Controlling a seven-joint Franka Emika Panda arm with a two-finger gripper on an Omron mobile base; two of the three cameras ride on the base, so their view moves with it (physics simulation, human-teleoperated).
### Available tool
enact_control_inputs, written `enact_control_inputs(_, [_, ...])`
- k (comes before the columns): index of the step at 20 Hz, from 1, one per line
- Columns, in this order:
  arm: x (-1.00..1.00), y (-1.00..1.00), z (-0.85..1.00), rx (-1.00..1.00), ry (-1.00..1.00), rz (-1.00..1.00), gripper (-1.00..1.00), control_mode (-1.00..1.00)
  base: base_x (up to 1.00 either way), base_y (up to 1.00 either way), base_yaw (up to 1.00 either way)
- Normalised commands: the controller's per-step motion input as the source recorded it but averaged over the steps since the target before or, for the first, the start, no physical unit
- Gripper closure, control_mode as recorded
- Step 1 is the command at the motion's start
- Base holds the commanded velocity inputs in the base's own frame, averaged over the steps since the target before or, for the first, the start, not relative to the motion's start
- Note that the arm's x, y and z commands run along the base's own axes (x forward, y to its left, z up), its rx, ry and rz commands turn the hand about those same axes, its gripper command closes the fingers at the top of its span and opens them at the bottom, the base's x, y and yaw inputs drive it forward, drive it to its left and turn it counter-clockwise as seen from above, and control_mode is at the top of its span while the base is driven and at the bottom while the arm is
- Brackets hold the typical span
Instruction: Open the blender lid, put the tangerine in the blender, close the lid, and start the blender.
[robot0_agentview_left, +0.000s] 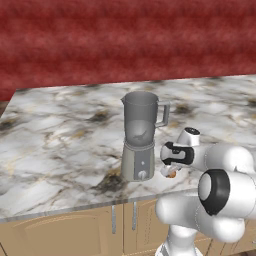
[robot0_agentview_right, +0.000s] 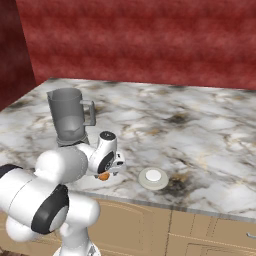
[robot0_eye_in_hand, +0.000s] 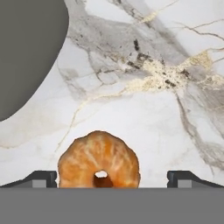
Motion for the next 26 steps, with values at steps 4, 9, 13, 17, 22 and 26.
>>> enact_control_inputs(4, [0.0, 0.04, -0.22, 0.0, 0.0, 0.02, -1.0, -1.0, 0.0, 0.0, 0.0])
enact_control_inputs(9, [0.0, 0.18, -0.25, 0.0, 0.0, 0.0, -1.0, -1.0, 0.0, 0.0, 0.0])
enact_control_inputs(13, [0.0, 0.16, -0.26, 0.0, 0.0, 0.0, 1.0, -1.0, 0.0, 0.0, 0.0])
enact_control_inputs(17, [-0.22, 0.0, -0.03, 0.0, -0.06, 0.0, 1.0, -1.0, 0.0, 0.0, 0.0])
enact_control_inputs(22, [-0.33, -0.01, 0.16, 0.0, -0.17, 0.0, 1.0, -1.0, 0.0, 0.0, 0.0])
enact_control_inputs(26, [-0.06, 0.0, 0.83, -0.01, -0.31, 0.0, 1.0, -1.0, 0.0, 0.0, 0.0])
